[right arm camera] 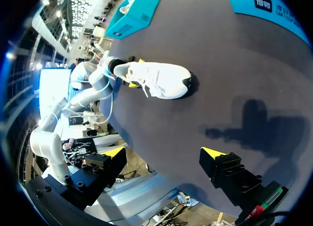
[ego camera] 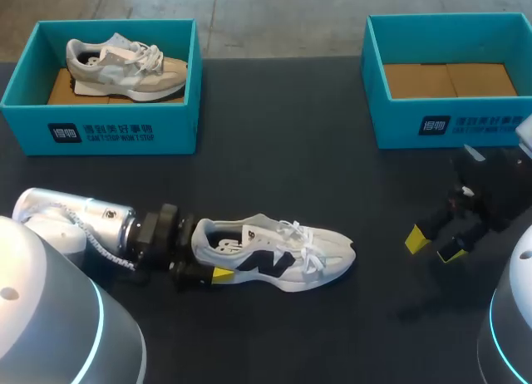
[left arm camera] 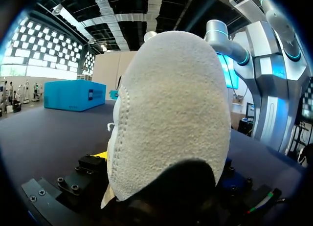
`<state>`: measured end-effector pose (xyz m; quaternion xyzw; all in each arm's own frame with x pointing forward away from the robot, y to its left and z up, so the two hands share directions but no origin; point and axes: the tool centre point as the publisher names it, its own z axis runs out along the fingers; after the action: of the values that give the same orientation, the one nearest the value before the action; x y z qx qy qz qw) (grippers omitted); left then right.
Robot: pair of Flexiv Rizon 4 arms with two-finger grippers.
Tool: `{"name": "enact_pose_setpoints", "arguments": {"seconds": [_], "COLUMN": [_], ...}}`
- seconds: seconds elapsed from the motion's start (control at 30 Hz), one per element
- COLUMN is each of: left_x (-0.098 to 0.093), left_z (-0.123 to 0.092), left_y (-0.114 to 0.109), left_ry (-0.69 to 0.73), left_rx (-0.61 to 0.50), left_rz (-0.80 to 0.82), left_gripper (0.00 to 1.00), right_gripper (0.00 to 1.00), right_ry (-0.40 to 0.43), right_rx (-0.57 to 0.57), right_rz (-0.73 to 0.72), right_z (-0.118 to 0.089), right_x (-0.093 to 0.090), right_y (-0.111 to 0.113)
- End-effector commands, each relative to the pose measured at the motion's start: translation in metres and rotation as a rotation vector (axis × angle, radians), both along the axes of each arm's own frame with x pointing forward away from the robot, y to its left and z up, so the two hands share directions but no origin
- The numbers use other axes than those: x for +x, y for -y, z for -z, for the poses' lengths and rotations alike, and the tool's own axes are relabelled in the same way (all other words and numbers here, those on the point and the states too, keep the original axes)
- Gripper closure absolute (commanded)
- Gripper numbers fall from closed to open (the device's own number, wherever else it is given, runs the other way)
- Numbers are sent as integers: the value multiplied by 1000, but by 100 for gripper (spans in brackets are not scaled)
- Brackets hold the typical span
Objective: Take the shoe out of the shoebox, open the shoe tongue, remove and reinsert the insole, then place the shoe into the shoebox
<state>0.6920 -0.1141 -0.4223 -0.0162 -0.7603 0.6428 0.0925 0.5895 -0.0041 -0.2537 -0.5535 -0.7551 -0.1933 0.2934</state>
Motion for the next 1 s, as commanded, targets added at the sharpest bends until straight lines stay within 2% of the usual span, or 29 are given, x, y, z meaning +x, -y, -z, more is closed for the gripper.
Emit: {"name": "enact_pose_setpoints", "arguments": {"seconds": [0.03,0.53,0.63,0.8,1.0], "left_x": [2,2,2,2,2], "left_z": [2,2,2,2,2], "left_y": [1,1,1,1,1], "left_ry": [0,0,0,0,0], "left_rx": [0,0,0,0,0], "left_rz": [-1,-1,-1,-1,-1], "left_gripper": [100,100,100,100,100], "right_gripper": [0,0,0,0,0], "right_ry": [0,-2,-33,-49,-18], "right_rx": [-3,-17,-125,-339,-480], "right_rz": [2,12,40,54,89], "right_z": [0,-2,-10,-24,-33], "right_x": [-1,1,14,35,48], "right_y": [0,0,-5,-28,-48]}}
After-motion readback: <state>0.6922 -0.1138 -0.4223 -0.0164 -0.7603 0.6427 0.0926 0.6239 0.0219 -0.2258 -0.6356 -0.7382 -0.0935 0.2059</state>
